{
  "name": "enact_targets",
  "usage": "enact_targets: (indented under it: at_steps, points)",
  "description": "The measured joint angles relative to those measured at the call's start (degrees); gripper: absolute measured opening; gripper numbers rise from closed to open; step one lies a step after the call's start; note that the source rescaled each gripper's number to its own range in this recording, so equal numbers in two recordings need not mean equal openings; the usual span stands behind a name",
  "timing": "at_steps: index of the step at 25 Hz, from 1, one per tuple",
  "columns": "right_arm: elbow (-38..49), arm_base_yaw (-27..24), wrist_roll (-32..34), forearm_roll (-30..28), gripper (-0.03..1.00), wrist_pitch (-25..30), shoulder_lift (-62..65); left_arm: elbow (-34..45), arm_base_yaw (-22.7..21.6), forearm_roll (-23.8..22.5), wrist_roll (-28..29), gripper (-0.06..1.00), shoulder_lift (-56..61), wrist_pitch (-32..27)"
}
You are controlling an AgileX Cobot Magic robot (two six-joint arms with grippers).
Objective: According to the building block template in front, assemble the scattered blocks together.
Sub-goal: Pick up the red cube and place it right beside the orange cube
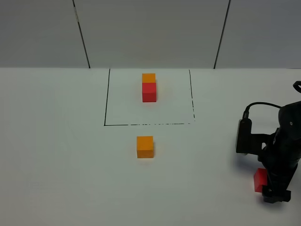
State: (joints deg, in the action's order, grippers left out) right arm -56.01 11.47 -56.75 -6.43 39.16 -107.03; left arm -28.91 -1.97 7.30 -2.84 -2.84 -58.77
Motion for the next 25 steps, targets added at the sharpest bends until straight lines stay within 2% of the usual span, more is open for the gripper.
enact_targets:
  at_steps: [12, 25]
  points:
    - [0.0, -1.63, -6.59, 3.7, 0.82, -0.11, -0.51, 0.0, 0.0, 0.0, 0.0, 0.88, 0.0, 0.0]
    - [1.87, -2.11, -6.79, 4.12, 0.8, -2.74, -0.51, 0.0, 0.0, 0.01, 0.0, 0.88, 0.0, 0.0]
